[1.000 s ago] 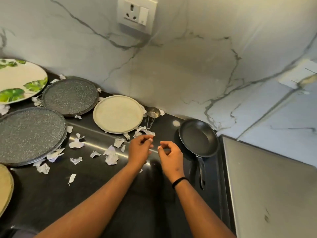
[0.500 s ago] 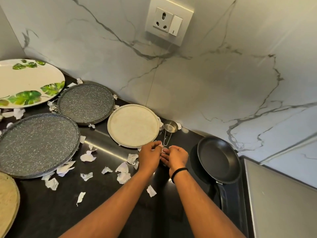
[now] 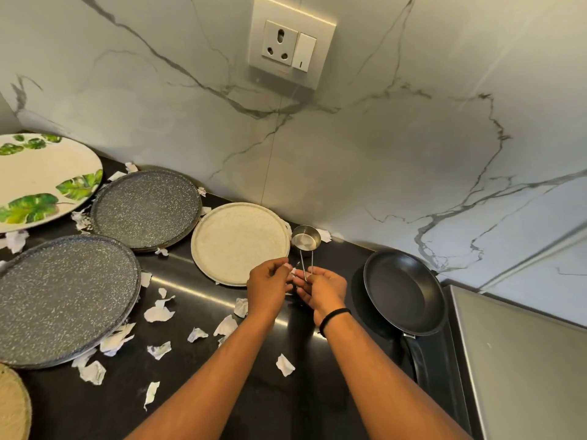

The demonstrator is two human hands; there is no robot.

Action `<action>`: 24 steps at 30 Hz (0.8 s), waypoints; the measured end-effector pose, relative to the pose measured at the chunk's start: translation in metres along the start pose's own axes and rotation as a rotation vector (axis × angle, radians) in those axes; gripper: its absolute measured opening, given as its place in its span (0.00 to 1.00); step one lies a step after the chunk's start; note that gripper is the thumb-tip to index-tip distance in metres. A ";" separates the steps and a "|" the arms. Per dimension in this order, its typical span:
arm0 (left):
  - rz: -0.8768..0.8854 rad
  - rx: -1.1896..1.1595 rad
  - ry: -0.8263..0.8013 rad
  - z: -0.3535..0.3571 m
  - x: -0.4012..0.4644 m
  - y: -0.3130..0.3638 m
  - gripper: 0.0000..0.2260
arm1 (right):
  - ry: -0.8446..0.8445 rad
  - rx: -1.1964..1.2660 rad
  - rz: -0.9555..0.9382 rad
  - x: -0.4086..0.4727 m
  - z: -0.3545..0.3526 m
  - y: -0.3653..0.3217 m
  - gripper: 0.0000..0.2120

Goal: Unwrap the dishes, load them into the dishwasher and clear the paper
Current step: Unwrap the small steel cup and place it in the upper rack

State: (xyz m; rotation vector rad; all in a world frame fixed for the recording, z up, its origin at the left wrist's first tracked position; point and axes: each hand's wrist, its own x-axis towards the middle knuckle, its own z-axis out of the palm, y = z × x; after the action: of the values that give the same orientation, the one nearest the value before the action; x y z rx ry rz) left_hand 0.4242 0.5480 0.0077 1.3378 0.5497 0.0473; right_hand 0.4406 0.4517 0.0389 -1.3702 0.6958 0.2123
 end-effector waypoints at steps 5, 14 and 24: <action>0.019 -0.080 -0.025 0.000 -0.008 0.009 0.06 | -0.006 0.003 -0.052 -0.013 -0.020 -0.009 0.08; -0.008 -0.254 -0.158 0.045 -0.060 0.029 0.18 | 0.011 -0.106 -0.218 -0.060 -0.108 -0.034 0.16; -0.103 -0.195 -0.493 0.123 -0.184 0.009 0.15 | 0.263 -0.033 -0.254 -0.148 -0.264 -0.018 0.17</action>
State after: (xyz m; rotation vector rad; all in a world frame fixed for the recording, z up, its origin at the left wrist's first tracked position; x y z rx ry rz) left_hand 0.3156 0.3761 0.0955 1.0771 0.1875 -0.2998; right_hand 0.2470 0.2364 0.1273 -1.5193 0.7288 -0.1623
